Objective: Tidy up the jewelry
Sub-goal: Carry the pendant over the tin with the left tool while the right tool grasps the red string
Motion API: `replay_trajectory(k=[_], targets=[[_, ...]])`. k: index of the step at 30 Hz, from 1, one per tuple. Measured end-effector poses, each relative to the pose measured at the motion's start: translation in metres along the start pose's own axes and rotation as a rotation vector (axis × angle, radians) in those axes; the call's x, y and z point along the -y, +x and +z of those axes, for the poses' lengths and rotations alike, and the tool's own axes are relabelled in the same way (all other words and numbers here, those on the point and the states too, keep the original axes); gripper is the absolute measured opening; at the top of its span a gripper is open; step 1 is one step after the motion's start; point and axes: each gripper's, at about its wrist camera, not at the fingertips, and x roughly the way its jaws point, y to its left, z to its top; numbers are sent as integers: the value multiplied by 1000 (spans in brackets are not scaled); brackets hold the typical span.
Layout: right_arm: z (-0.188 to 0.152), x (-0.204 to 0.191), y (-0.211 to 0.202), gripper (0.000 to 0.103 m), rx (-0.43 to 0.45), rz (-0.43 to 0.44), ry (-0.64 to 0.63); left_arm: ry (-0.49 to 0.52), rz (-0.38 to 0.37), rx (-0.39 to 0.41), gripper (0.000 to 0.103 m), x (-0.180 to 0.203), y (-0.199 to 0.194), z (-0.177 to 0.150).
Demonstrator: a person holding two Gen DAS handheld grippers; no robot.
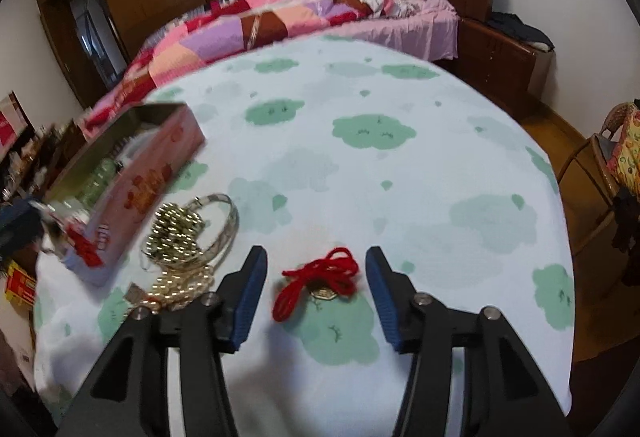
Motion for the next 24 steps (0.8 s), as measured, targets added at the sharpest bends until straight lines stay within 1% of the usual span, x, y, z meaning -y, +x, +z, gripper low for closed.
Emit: replay_trajectory(k=[1, 2, 3, 4, 5, 7, 10, 15, 21, 24], targets=[[0, -1, 3, 53, -13, -1, -6, -4, 5, 5, 10, -3, -1, 2], [-2, -2, 4, 45, -24, -5, -10, -7, 9, 9, 10, -6, -2, 3], [-4, -4, 6, 33, -38, -11, -21, -10, 11, 13, 10, -7, -3, 4], [-6, -4, 4, 26, -26, -22, -30, -15, 14, 18, 10, -10, -4, 5], [-7, -4, 3, 8, -20, -16, -31, -20, 18, 23, 10, -13, -6, 7], [-10, -2, -3, 8, -8, 2, -30, -29, 24, 31, 10, -16, -9, 8], [-10, -5, -20, 8, 49, 5, -47, -40, 33, 41, 10, -22, -13, 11], [2, -15, -44, 8, 125, 19, -68, -49, 47, 52, 10, -31, -18, 14], [17, -30, -59, 8, 176, 45, -93, -72, 71, 61, 10, -47, -24, 16], [24, -42, -64, 8, 193, 72, -113, -87, 86, 67, 10, -57, -27, 17]])
